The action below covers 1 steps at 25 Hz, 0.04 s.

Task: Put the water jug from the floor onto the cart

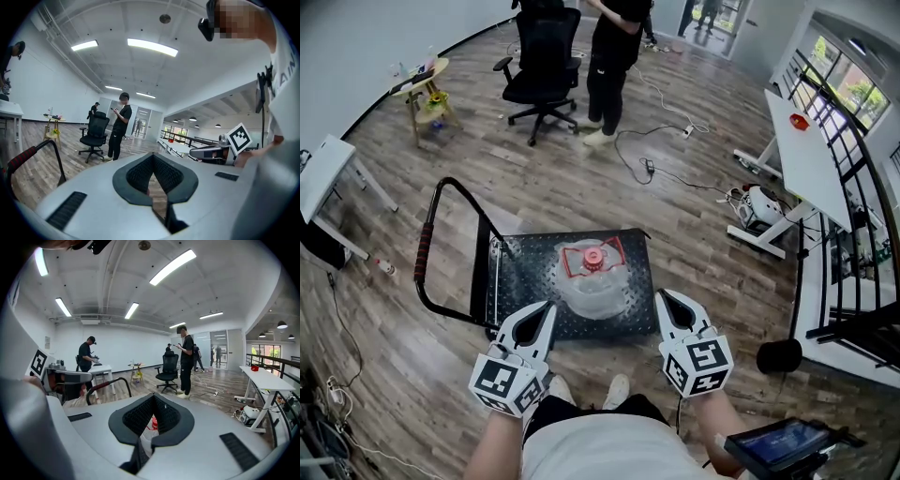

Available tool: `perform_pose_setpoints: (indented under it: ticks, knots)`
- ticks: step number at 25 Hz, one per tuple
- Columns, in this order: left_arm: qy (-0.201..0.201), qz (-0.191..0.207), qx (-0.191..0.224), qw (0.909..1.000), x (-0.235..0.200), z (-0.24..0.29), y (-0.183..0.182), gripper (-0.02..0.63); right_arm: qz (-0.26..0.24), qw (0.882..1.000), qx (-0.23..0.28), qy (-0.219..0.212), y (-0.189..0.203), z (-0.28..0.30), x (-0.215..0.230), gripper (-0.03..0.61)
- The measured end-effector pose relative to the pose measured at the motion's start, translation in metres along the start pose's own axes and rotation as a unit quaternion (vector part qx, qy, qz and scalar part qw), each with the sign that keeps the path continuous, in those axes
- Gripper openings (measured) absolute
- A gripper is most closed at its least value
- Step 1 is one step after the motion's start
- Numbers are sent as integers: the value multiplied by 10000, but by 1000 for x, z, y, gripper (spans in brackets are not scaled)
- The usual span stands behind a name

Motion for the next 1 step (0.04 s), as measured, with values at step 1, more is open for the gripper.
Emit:
perform_pose_setpoints:
  ticks: [1]
  knots:
    - [-1, -3, -3, 10000, 0, -1, 1, 0, -7, 10000, -11, -10, 1, 1, -1, 0]
Point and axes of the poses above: the fingertips, and each gripper's own axes: z forward along the fingers, x to its right, y out of its underside, the point moved 4 cm from there along -z, backward along the fingers, and after that the axes turned 10 degrees about z, right-handed, at the moved point
